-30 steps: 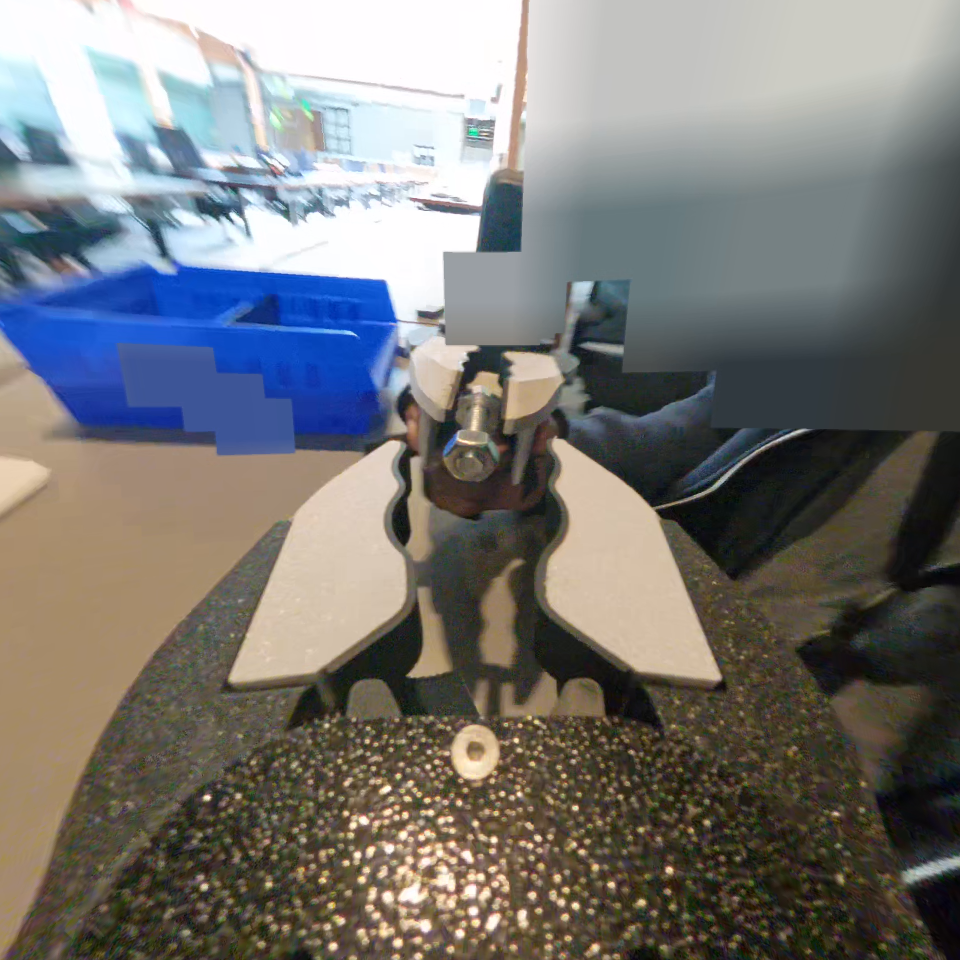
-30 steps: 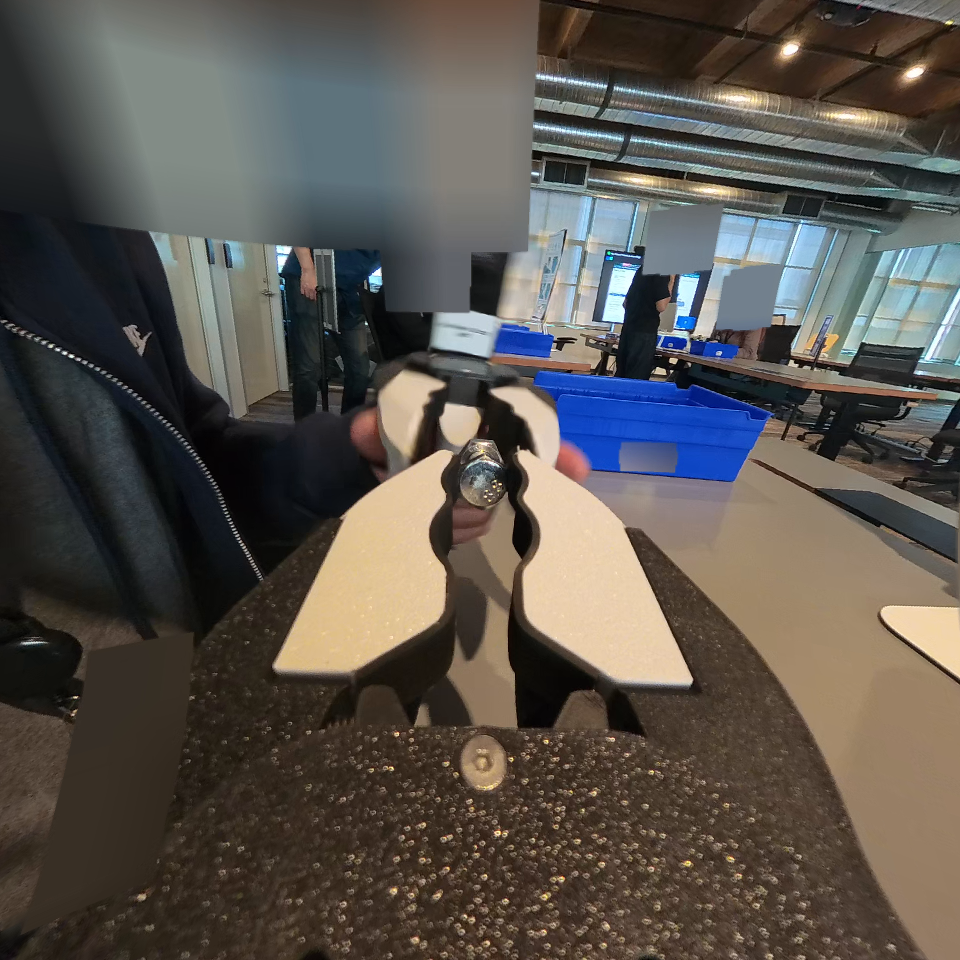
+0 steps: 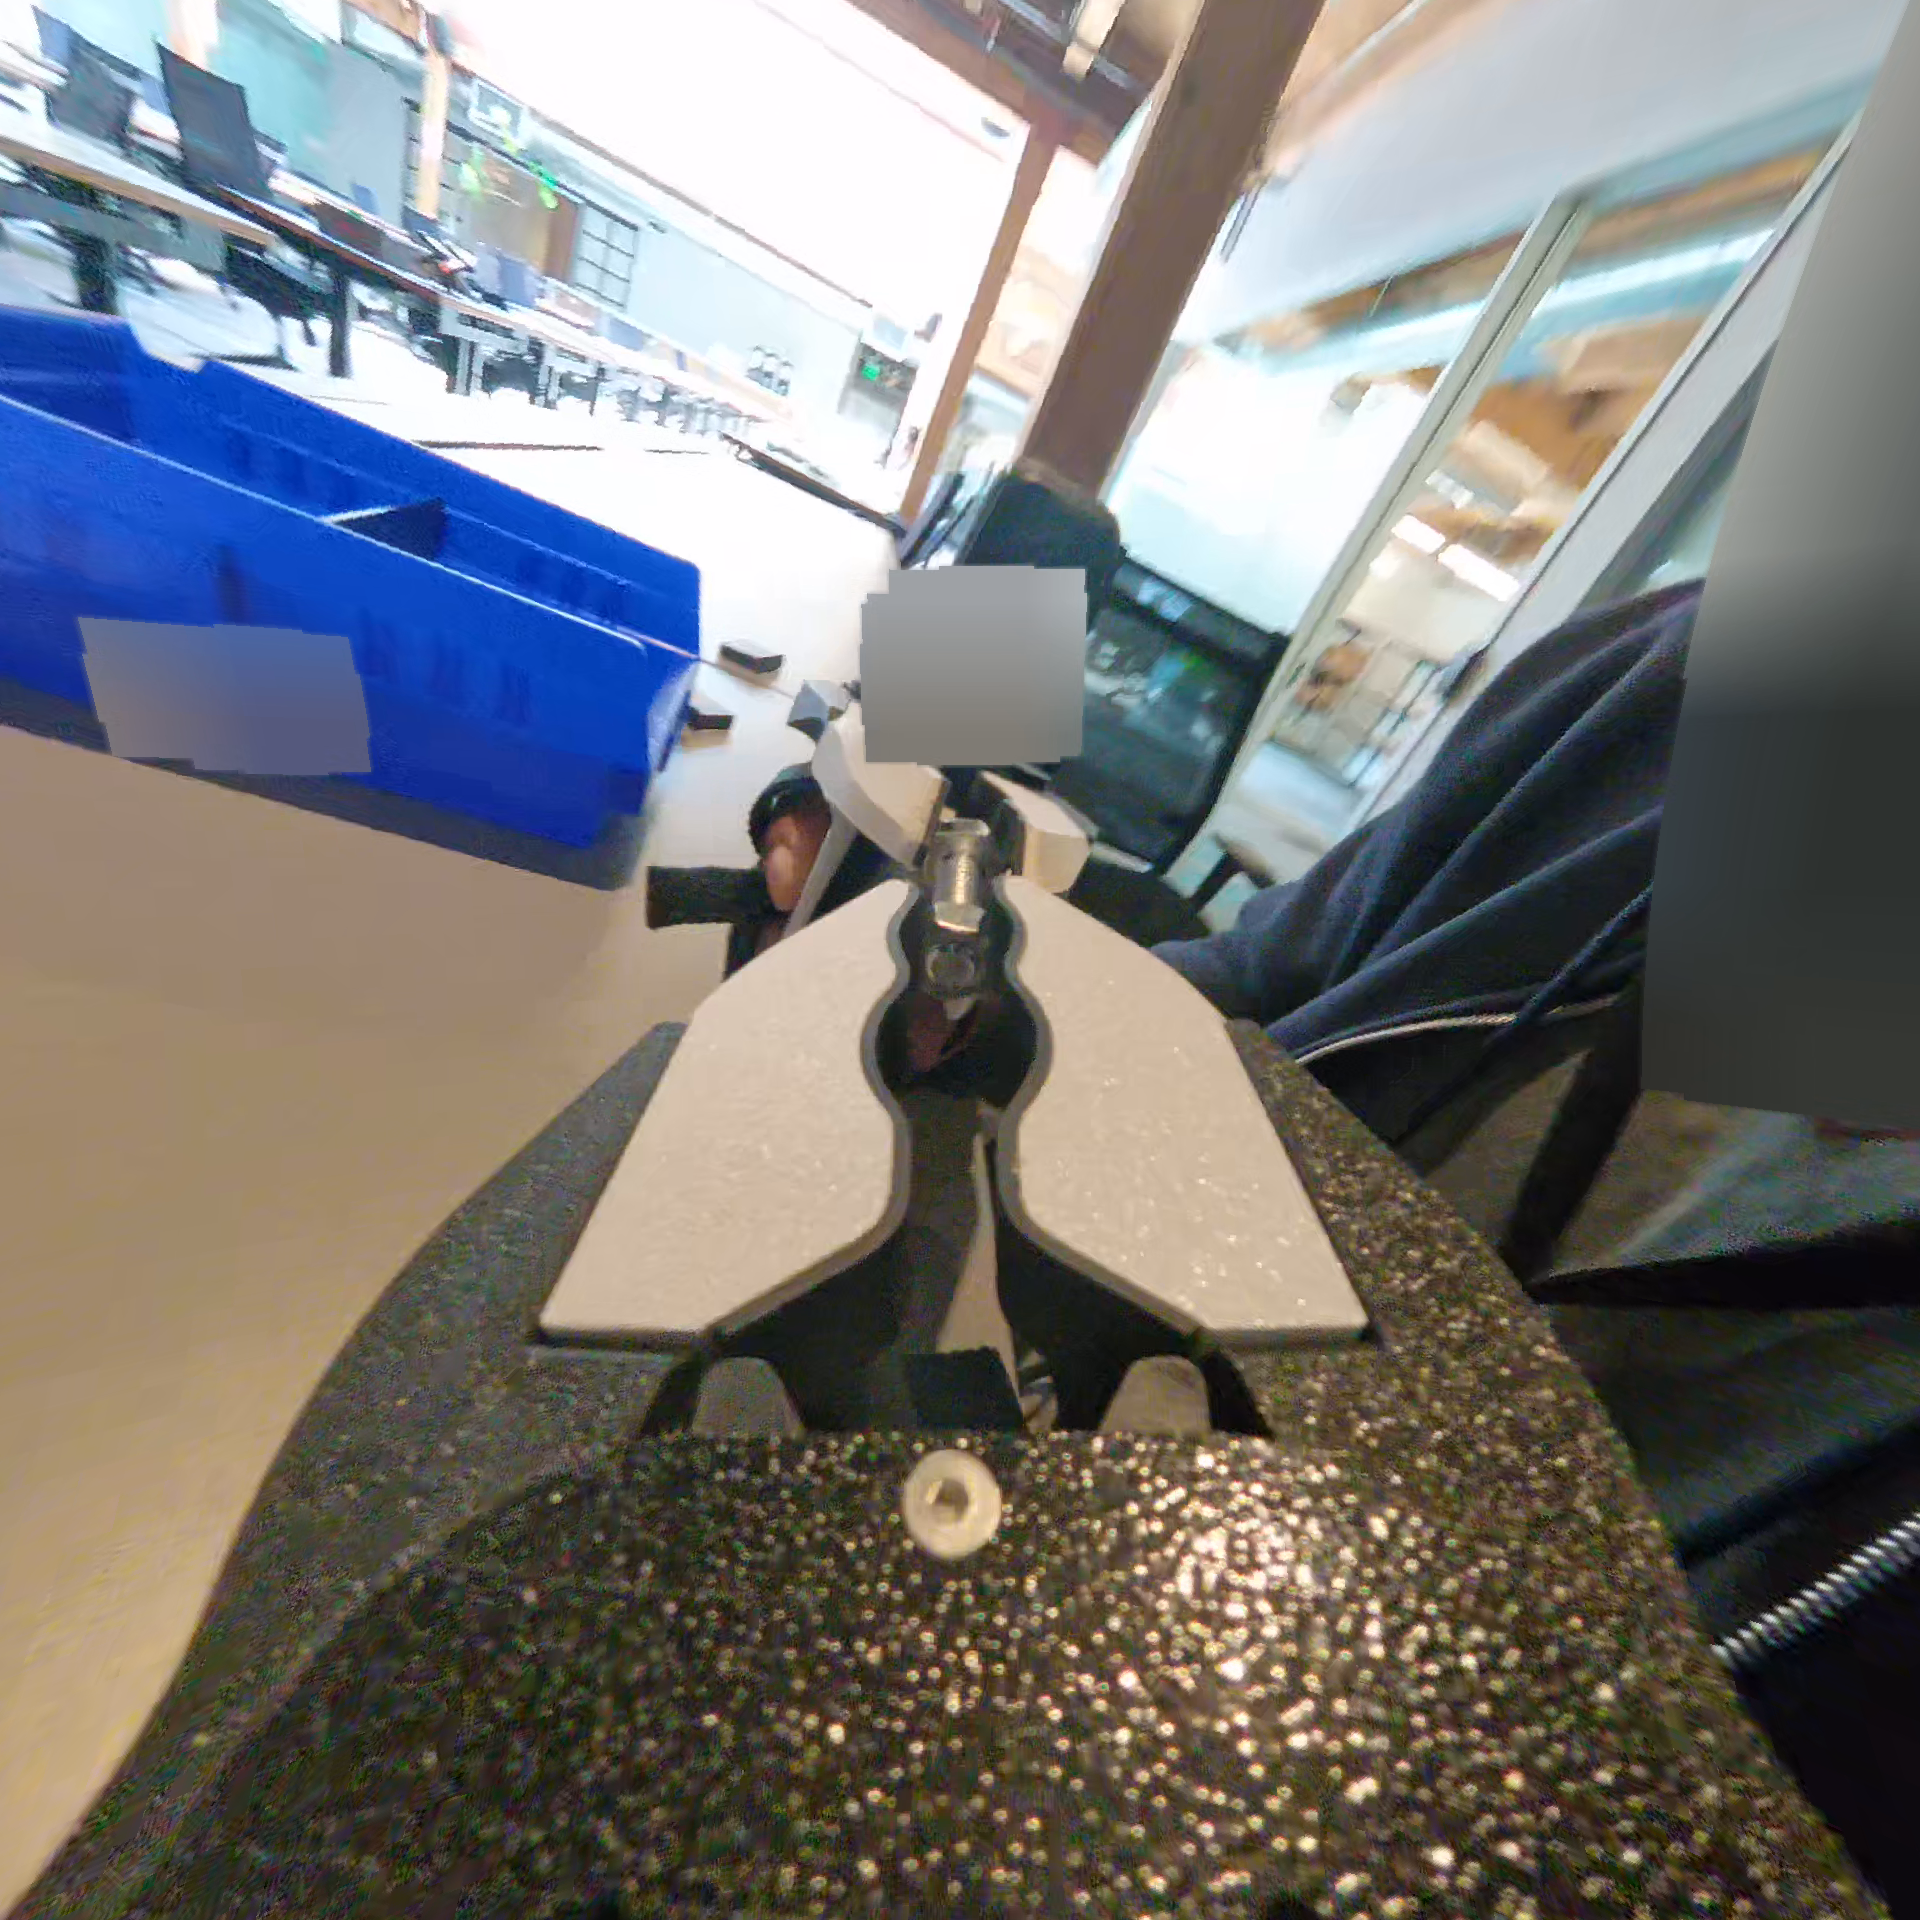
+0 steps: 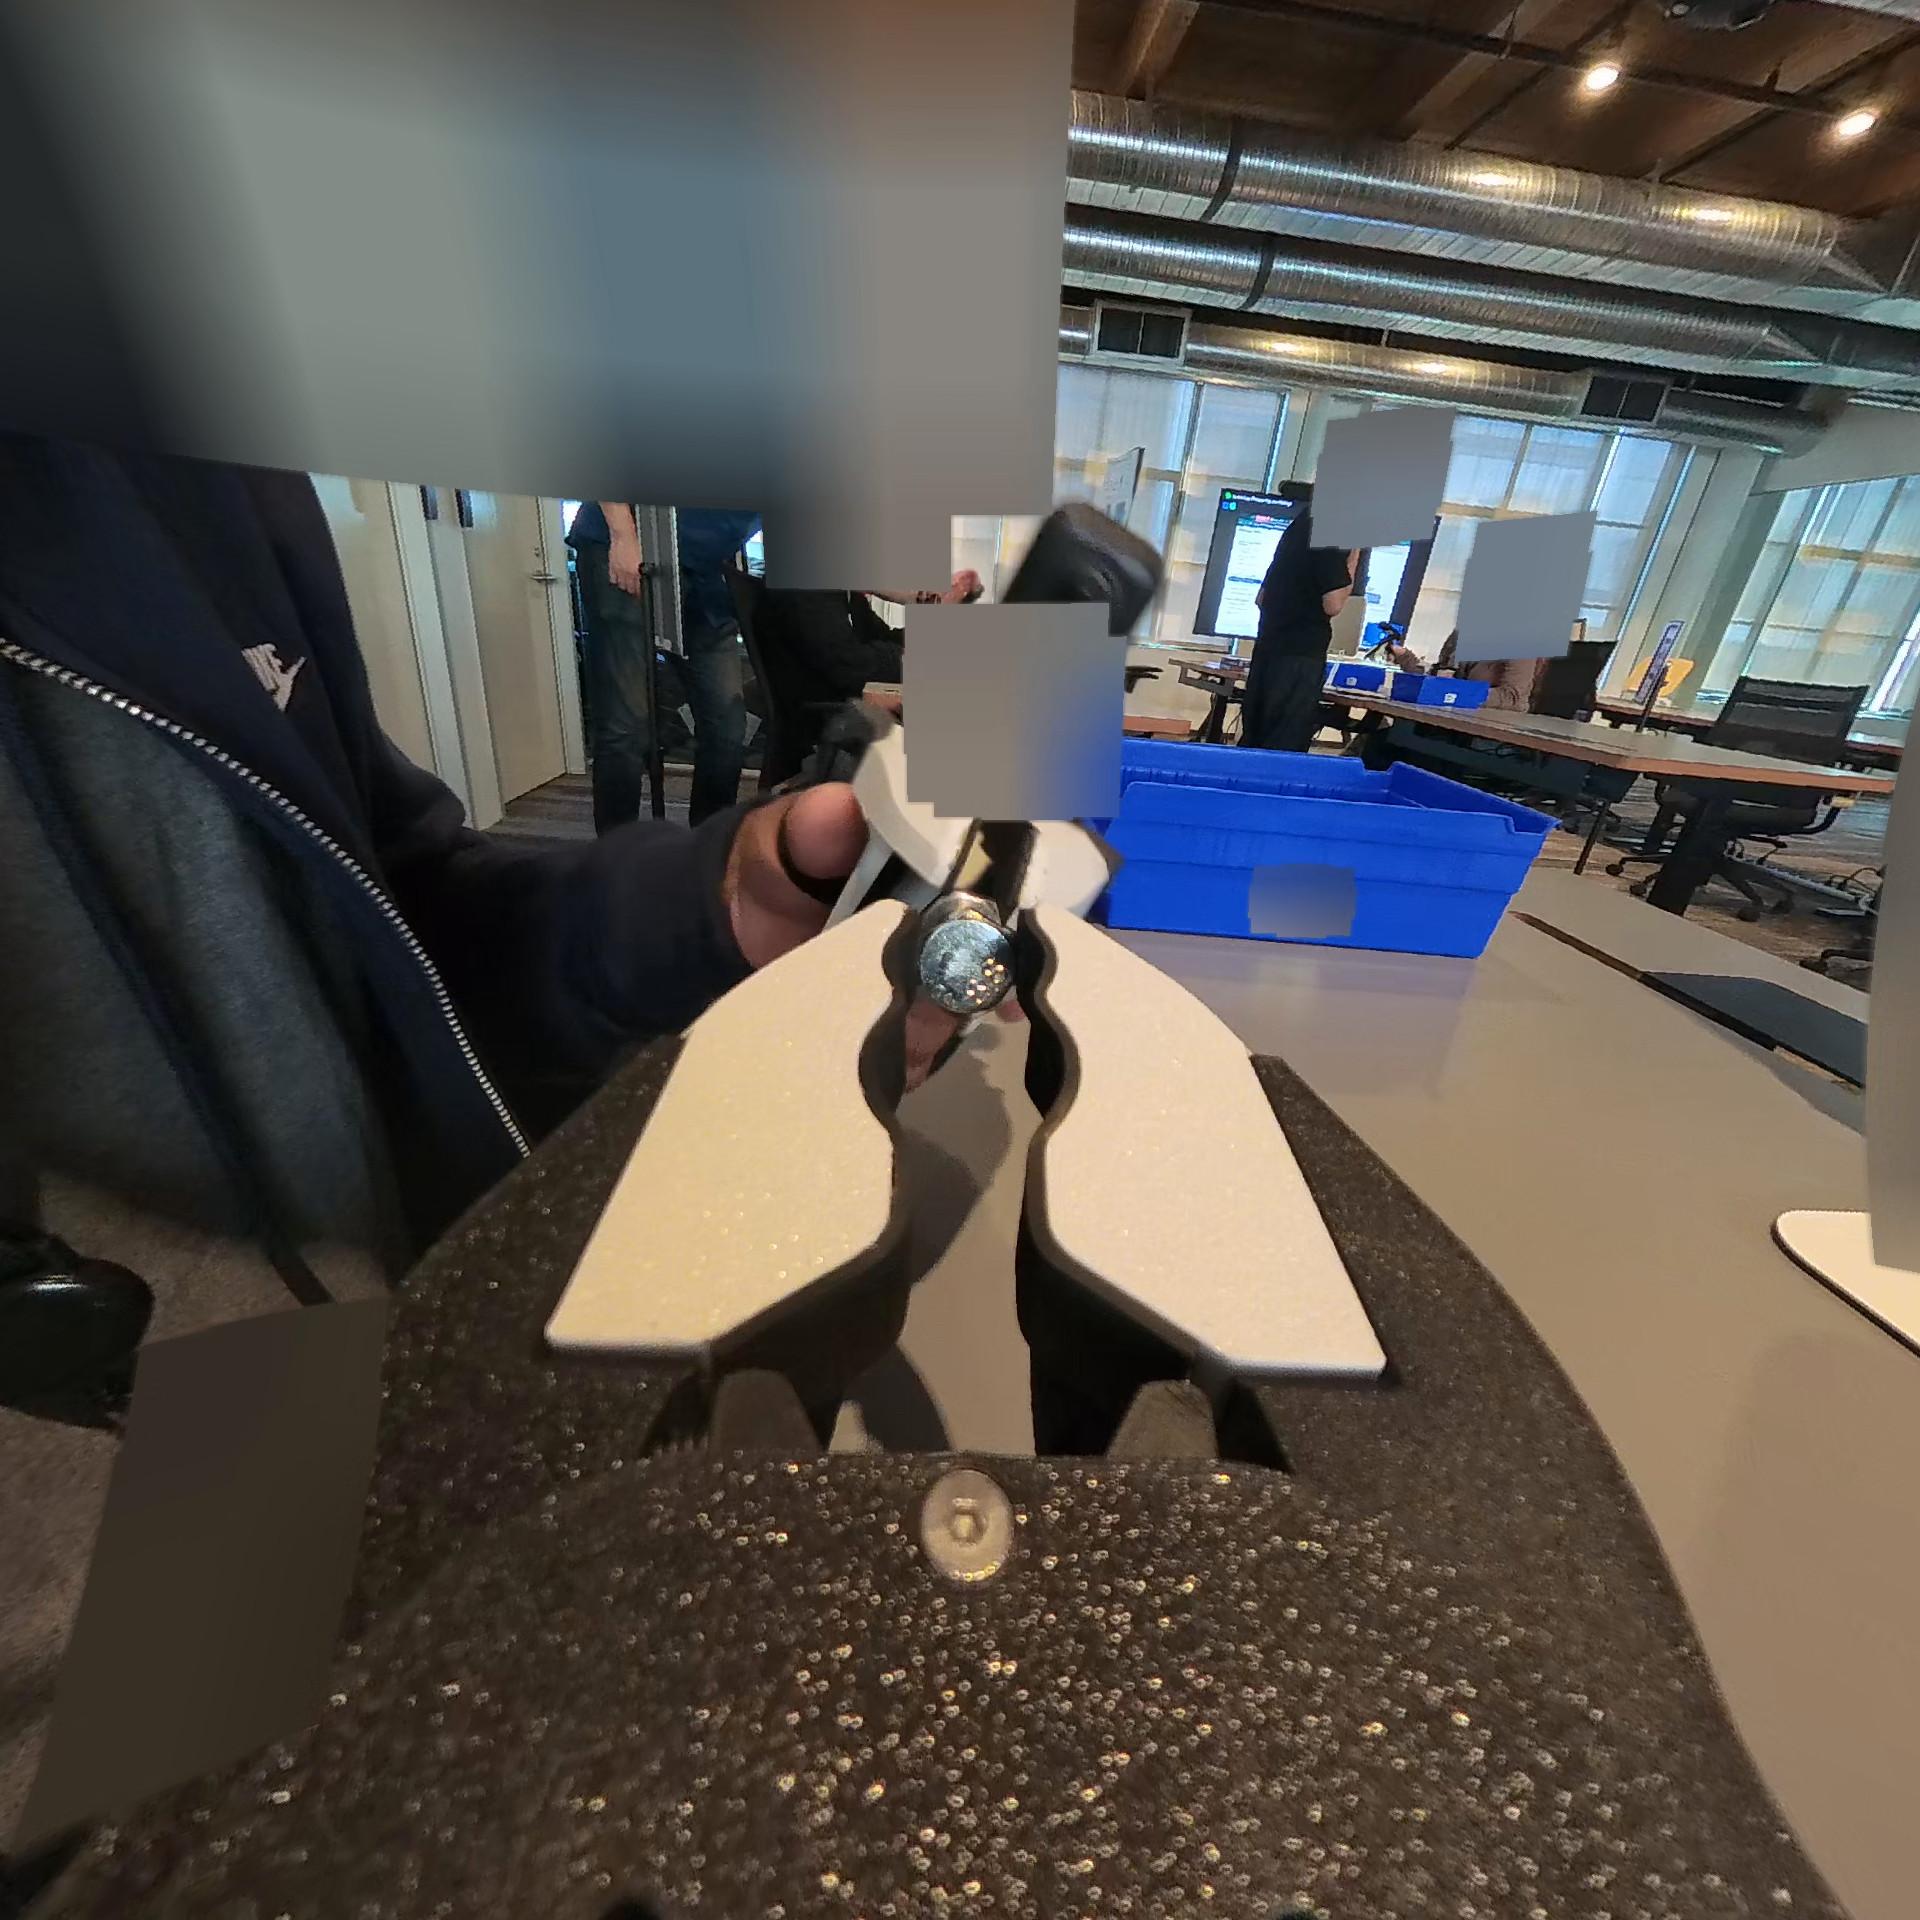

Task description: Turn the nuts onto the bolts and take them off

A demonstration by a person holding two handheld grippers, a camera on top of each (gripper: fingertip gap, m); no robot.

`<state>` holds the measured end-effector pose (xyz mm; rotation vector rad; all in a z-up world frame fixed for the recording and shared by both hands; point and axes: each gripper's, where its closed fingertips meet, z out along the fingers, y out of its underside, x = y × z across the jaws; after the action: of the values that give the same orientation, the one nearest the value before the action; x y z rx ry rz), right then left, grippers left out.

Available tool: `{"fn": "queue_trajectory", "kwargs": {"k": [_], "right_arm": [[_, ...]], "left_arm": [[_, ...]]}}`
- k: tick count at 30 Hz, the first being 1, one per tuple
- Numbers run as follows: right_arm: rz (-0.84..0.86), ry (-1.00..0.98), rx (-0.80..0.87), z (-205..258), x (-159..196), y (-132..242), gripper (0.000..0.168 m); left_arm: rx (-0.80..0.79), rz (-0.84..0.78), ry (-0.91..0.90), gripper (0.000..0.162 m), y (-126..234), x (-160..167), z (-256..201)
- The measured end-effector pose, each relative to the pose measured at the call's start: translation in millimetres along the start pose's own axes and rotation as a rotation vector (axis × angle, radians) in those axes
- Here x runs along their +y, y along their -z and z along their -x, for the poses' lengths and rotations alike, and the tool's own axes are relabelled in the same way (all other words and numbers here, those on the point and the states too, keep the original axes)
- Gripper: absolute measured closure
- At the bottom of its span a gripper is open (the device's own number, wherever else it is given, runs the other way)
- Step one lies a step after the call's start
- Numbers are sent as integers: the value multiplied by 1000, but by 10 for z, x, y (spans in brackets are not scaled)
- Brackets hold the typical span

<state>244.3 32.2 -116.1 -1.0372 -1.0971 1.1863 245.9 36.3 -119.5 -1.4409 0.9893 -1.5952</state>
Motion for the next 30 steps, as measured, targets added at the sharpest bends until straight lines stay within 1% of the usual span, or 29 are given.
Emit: {"fn": "queue_trajectory", "kwargs": {"k": [2,3,5,7,8,10,12,14,17,18,20,21,24,26,29,30], "right_arm": [[-3,-1,1,-1,-4,3,151],[-3,-2,4,-7,-6,6,151],[-11,-6,3,-10,-16,13,151],[-13,-9,2,-11,-18,14,151],[-13,-9,0,-8,-18,12,151],[-11,-9,-3,-5,-14,9,151],[-12,-9,-5,-2,-15,7,151],[-10,-10,-7,2,-12,4,151],[-8,-8,-11,9,-8,-1,151],[-10,-8,-9,7,-11,1,151],[-13,-8,-8,5,-16,4,151],[-13,-7,-7,5,-17,5,151],[-16,-5,-2,-2,-24,12,151],[-17,-4,2,-8,-26,16,151],[-11,5,7,-8,-19,10,151],[-10,7,5,-4,-18,7,151]], "left_arm": [[46,-36,12,153,3,-20,-21],[63,-55,-32,152,9,-37,-47],[33,-91,-201,140,26,-77,-60],[-55,-101,-435,130,49,-71,-25],[-95,-92,-541,127,56,-55,-9],[-155,-42,-696,125,47,4,36],[-209,-2,-812,125,29,47,80],[-237,12,-901,128,4,66,79],[-253,36,-958,143,-35,89,59],[-262,39,-956,143,-39,85,61],[-258,45,-914,143,-44,84,58],[-247,52,-864,143,-45,86,55],[-198,82,-644,143,-53,88,45],[-141,99,-401,143,-63,102,40],[-14,79,29,143,-57,105,8],[28,64,126,143,-55,110,-4]]}}
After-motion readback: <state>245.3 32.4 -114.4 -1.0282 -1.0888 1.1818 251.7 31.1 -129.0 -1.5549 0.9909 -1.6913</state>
